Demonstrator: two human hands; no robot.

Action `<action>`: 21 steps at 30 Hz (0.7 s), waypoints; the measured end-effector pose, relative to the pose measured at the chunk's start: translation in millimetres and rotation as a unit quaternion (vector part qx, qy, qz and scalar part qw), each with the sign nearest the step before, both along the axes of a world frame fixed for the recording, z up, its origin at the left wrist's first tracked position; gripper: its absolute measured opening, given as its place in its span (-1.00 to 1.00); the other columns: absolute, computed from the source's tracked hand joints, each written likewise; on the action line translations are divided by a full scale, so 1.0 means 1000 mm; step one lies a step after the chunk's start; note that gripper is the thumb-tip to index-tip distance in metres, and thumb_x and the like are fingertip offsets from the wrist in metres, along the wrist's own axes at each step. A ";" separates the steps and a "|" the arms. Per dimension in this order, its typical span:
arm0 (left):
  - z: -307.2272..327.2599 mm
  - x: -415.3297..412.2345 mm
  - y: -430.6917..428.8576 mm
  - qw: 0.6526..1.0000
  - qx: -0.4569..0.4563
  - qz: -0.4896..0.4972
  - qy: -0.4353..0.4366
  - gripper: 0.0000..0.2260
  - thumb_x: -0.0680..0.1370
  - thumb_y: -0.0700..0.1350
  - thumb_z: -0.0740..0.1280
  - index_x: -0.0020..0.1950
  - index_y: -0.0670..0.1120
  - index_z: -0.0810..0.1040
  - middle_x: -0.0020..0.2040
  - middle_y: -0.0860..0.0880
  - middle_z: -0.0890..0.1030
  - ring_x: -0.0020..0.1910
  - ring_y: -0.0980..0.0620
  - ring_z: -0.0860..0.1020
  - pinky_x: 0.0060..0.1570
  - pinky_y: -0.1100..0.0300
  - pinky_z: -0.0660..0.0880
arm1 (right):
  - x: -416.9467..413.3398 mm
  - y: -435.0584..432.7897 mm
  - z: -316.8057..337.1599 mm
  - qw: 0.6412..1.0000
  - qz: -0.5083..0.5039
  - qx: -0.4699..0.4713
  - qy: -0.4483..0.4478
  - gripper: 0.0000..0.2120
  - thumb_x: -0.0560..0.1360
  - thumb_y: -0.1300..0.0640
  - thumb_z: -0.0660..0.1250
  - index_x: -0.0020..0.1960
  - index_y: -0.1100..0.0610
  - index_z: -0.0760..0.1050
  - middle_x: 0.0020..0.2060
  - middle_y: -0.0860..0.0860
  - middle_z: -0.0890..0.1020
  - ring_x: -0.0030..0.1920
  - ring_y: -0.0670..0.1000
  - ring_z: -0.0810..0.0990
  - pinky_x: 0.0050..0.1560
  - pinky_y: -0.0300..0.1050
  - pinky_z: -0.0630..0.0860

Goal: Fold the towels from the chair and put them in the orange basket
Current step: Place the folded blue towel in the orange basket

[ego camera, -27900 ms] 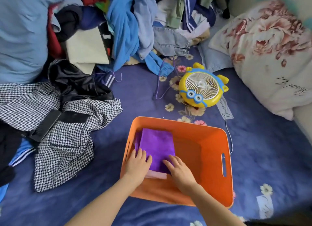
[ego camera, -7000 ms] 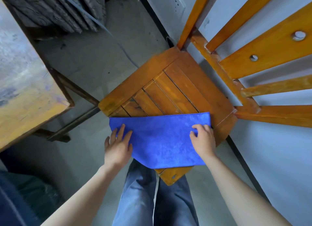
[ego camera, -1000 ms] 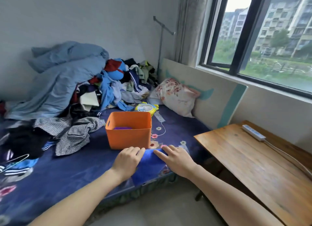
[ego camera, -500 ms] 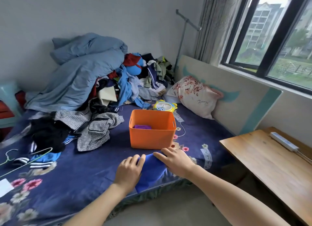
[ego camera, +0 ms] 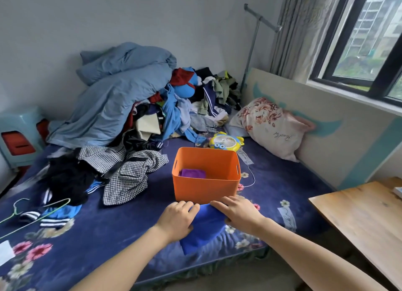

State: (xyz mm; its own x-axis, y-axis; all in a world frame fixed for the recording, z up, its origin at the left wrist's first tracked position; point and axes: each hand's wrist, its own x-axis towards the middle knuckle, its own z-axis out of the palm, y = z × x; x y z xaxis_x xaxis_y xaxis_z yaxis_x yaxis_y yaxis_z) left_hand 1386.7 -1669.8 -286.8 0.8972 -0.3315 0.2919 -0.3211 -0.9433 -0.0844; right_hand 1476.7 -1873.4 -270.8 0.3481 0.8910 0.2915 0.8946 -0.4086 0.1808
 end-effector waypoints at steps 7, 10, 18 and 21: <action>-0.029 0.079 -0.003 0.996 -0.053 0.038 0.061 -0.28 -0.12 -0.04 0.52 -0.01 -0.04 0.36 -0.36 0.11 0.56 -0.49 0.11 0.51 -0.57 0.37 0.40 | 0.082 0.002 -0.019 0.999 0.006 -0.019 0.040 -0.23 -0.06 -0.06 0.55 0.10 -0.05 0.35 -0.39 -0.16 0.53 -0.45 -0.14 0.53 -0.57 -0.37 0.32; -0.035 0.106 -0.005 0.993 -0.066 0.059 0.084 -0.30 -0.13 -0.09 0.51 -0.04 -0.02 0.35 -0.38 0.12 0.54 -0.49 0.10 0.51 -0.56 0.36 0.40 | 0.111 0.003 -0.025 0.997 -0.002 -0.031 0.067 -0.21 -0.09 -0.07 0.56 0.09 -0.05 0.37 -0.39 -0.17 0.54 -0.45 -0.15 0.53 -0.56 -0.38 0.30; -0.045 0.181 0.015 0.996 -0.050 0.042 0.067 -0.32 -0.06 -0.23 0.45 0.03 -0.03 0.36 -0.31 0.10 0.57 -0.45 0.07 0.53 -0.52 0.32 0.44 | 0.184 0.015 -0.045 0.991 -0.006 -0.018 0.136 -0.34 0.03 0.02 0.37 0.14 -0.04 0.37 -0.30 -0.14 0.61 -0.37 -0.12 0.60 -0.53 -0.35 0.38; -0.043 0.225 0.035 0.998 -0.059 0.018 0.028 -0.44 0.09 -0.25 0.33 0.08 -0.04 0.37 -0.25 0.08 0.61 -0.41 0.06 0.56 -0.48 0.31 0.48 | 0.228 0.029 -0.041 0.989 -0.008 0.004 0.147 -0.31 0.06 0.04 0.45 0.16 -0.04 0.36 -0.24 -0.12 0.63 -0.33 -0.08 0.62 -0.53 -0.34 0.41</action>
State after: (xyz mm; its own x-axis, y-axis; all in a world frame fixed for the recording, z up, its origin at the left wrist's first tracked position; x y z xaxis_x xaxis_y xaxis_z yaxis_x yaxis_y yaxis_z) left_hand 1612.1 -1634.6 -329.5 0.9237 -0.2650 0.2767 -0.2877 -0.9567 0.0443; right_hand 1704.5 -1844.4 -312.1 0.4333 0.8826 0.1823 0.9012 -0.4240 -0.0897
